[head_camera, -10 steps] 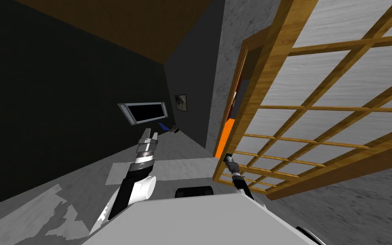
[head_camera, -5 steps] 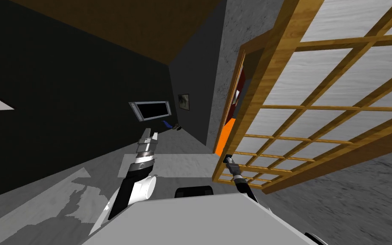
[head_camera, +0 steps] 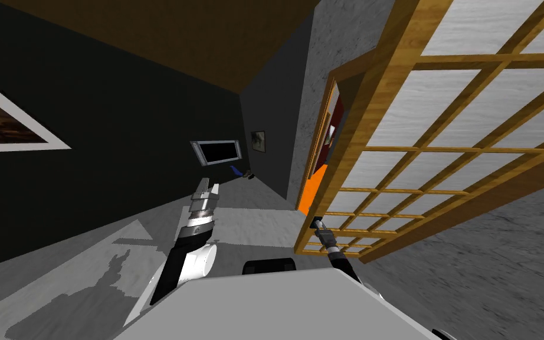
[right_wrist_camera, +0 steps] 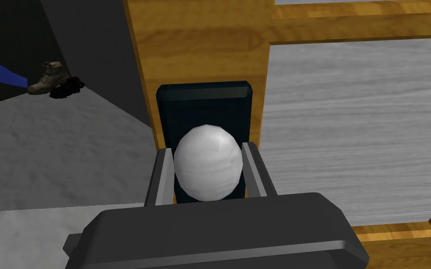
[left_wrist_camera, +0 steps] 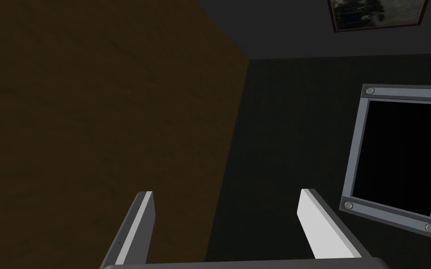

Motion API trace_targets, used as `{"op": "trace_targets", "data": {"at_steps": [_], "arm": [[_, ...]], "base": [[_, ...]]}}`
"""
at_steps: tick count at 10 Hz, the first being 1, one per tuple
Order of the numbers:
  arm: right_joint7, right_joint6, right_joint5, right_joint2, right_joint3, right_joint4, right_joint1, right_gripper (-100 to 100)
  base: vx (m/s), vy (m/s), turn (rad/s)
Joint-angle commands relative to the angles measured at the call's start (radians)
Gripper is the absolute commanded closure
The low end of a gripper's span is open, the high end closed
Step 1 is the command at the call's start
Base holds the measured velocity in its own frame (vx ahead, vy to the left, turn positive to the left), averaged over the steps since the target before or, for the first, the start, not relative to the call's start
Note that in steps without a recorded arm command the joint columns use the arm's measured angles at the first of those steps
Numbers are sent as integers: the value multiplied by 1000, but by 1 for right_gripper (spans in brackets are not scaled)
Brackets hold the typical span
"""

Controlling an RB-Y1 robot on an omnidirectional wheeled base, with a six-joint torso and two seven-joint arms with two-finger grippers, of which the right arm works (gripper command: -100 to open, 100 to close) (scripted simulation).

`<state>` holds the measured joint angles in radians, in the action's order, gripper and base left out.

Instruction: Pull the door open

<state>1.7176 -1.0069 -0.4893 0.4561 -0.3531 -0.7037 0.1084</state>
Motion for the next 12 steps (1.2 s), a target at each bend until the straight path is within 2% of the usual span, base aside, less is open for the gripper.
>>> {"op": "trace_targets", "data": {"at_steps": [1, 6, 7, 8, 9, 12], "arm": [[22, -32, 11, 15, -20, 6, 13, 100], [74, -104, 37, 59, -71, 8, 48, 100], [80, -112, 40, 64, -77, 8, 52, 100], [73, -98, 39, 61, -74, 0, 55, 100], [83, -121, 41, 67, -86, 12, 63, 100], [96, -155, 42, 78, -100, 28, 72, 100]], "base": [[-206, -36, 109], [-194, -59, 93], [-159, -39, 61], [-69, -11, 13], [-151, -53, 183], [-184, -46, 134]]}}
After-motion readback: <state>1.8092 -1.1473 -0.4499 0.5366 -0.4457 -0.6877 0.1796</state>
